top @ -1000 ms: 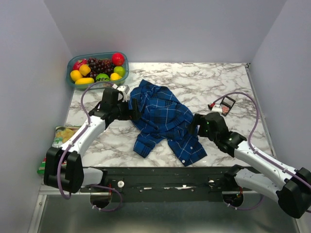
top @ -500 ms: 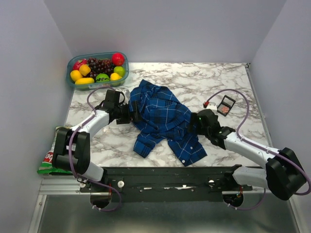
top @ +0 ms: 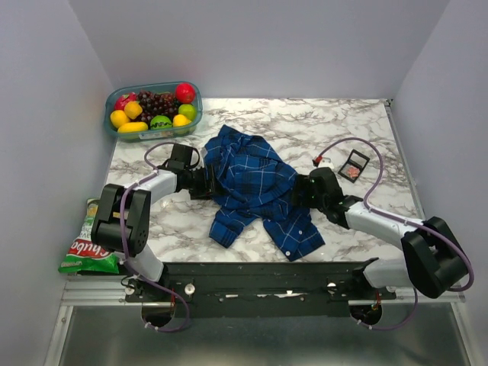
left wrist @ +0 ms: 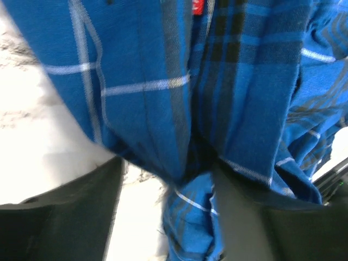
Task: Pin the brooch onto the clothing
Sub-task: Pick up the crumped clothing from the center of the board, then adjust the crumpled clothing at the center of the board.
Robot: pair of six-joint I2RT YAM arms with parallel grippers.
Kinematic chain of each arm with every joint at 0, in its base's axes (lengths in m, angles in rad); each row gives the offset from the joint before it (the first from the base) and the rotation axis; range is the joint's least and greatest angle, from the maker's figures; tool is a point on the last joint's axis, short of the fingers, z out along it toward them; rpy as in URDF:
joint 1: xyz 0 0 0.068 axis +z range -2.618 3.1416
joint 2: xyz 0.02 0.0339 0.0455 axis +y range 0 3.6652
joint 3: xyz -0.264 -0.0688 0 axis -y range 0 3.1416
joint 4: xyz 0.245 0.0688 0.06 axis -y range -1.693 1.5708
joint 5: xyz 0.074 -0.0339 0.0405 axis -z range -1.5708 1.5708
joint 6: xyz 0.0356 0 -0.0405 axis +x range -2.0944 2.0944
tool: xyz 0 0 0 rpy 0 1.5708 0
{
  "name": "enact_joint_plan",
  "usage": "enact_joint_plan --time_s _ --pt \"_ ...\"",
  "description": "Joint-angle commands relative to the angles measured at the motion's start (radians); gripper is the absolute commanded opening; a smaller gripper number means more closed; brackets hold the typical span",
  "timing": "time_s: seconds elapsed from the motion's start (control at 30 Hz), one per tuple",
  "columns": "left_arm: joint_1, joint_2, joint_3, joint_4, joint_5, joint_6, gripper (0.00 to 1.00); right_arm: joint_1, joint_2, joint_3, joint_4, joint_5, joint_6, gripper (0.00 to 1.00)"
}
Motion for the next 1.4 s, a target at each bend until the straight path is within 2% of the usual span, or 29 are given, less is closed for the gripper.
enact_joint_plan --time_s 0.0,0.07,0.1,0.17,0.2,0.27,0.3,0.33,0.47,0.53,0.7,0.77,1.0,1.1,1.23,1.37 --pt "0.001 0.026 0.023 0.053 0.089 -0.009 0.51 -0.011 0.026 0.004 0.05 -0.042 -0.016 0.81" --pt "0.001 0.015 0.021 0.071 0.112 -0.009 0.4 -0.012 0.031 -0.001 0.062 -0.053 -0.01 0.72" --pt "0.001 0.009 0.021 0.077 0.115 -0.011 0.26 -0.012 0.031 -0.002 0.065 -0.067 -0.01 0.63" --pt "0.001 -0.029 0.023 0.079 0.112 0.001 0.12 -0.012 0.014 -0.002 0.064 -0.087 -0.011 0.53" --pt "0.001 -0.053 0.026 0.079 0.096 0.006 0.02 -0.012 -0.012 -0.001 0.061 -0.108 -0.014 0.44" --pt "0.001 -0.154 0.027 0.077 0.034 0.018 0.0 -0.012 -0.049 0.016 0.023 -0.129 -0.039 0.3" --pt "0.001 -0.193 0.037 0.076 0.009 0.023 0.0 -0.012 -0.101 0.03 -0.005 -0.137 -0.05 0.04" --pt "0.001 -0.233 0.043 0.065 -0.012 0.023 0.0 -0.012 -0.13 0.062 -0.027 -0.131 -0.056 0.01" --pt "0.003 -0.447 0.127 0.005 -0.152 0.047 0.0 -0.012 -0.299 0.175 -0.203 -0.094 -0.125 0.01" --pt "0.006 -0.492 0.213 -0.053 -0.219 0.078 0.0 -0.012 -0.378 0.243 -0.258 -0.068 -0.146 0.01" --pt "0.012 -0.56 0.455 -0.192 -0.307 0.156 0.0 -0.012 -0.465 0.47 -0.426 -0.019 -0.22 0.01" --pt "0.014 -0.584 0.509 -0.223 -0.341 0.172 0.0 -0.014 -0.489 0.522 -0.478 0.001 -0.249 0.01" --pt "0.017 -0.588 0.743 -0.298 -0.344 0.184 0.0 -0.012 -0.538 0.683 -0.574 0.071 -0.285 0.01" --pt "0.026 -0.565 0.777 -0.334 -0.371 0.188 0.0 -0.012 -0.552 0.717 -0.594 0.047 -0.263 0.01" --pt "0.098 -0.52 0.859 -0.396 -0.364 0.166 0.0 -0.012 -0.563 0.702 -0.564 -0.007 -0.242 0.01" --pt "0.188 -0.515 0.971 -0.439 -0.352 0.156 0.0 -0.012 -0.548 0.676 -0.544 0.008 -0.203 0.01"
